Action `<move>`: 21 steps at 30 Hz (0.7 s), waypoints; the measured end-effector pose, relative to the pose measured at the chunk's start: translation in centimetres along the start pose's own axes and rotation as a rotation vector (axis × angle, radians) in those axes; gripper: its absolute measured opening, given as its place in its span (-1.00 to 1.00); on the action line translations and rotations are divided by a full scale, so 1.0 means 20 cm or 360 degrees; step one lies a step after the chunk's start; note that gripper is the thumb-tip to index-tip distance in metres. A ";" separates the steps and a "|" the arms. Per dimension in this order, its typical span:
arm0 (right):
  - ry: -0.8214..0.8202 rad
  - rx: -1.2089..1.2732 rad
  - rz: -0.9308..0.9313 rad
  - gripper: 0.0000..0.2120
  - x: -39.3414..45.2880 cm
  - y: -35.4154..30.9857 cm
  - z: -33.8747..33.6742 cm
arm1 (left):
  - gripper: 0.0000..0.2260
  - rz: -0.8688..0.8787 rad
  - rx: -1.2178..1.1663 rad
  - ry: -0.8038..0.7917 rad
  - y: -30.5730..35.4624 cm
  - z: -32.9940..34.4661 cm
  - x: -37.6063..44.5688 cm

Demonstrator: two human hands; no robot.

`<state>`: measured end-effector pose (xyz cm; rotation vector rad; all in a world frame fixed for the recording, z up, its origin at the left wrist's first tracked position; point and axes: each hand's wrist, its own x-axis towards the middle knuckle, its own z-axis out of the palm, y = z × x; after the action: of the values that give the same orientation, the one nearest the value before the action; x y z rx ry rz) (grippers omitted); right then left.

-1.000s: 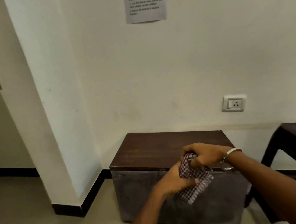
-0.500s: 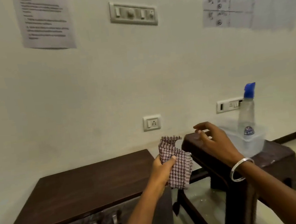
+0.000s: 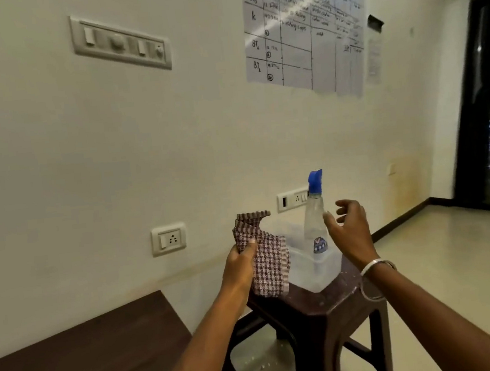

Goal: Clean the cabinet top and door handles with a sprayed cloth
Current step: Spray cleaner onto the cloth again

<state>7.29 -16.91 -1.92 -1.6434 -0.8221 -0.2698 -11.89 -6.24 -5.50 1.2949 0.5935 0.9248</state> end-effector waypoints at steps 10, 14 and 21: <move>-0.0325 0.0038 0.0262 -0.18 0.32 -0.02 0.23 | -0.75 0.0008 0.0006 0.0014 0.01 0.05 0.12; -0.0320 0.0174 0.0392 -0.32 0.41 -0.03 0.27 | -0.73 -0.0013 -0.0049 0.0010 0.00 0.01 0.14; -0.0157 0.0262 0.0388 -0.64 0.43 0.00 0.28 | -0.72 -0.0024 -0.0102 0.0067 0.01 -0.08 0.11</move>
<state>12.05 -8.60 1.75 -1.5916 -0.6895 0.0492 -12.07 -3.59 -5.33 1.2146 0.6007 0.9536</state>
